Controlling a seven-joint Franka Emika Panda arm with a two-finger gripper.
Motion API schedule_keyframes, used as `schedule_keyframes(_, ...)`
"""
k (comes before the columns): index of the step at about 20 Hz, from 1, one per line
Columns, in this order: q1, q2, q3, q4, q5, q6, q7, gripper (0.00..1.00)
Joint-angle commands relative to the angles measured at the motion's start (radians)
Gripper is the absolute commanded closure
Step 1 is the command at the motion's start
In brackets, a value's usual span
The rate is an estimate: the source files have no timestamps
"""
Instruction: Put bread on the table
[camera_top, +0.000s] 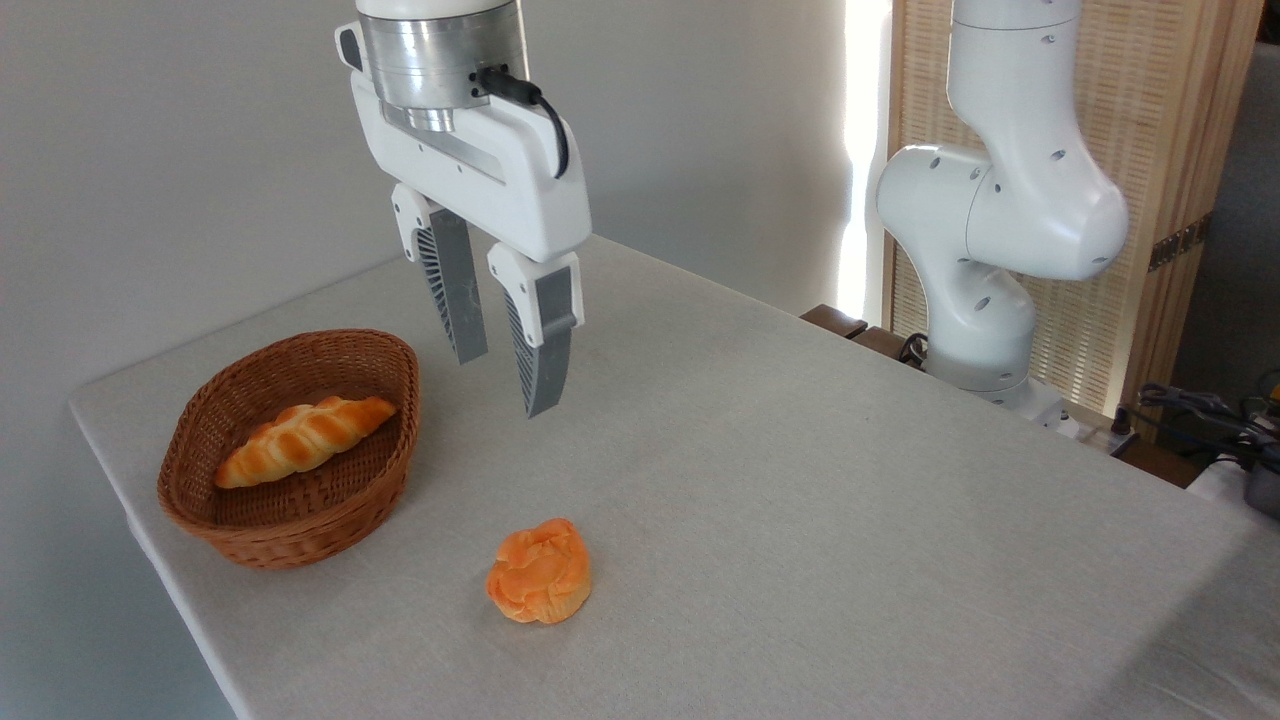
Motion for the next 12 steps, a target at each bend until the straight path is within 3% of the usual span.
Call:
schedule_keyframes(1, -0.017, 0.004, 0.035, 0.024, -0.022, -0.032, -0.008, 0.0)
schedule_keyframes(12, -0.02, 0.007, 0.054, 0.048, -0.019, -0.067, -0.005, 0.0)
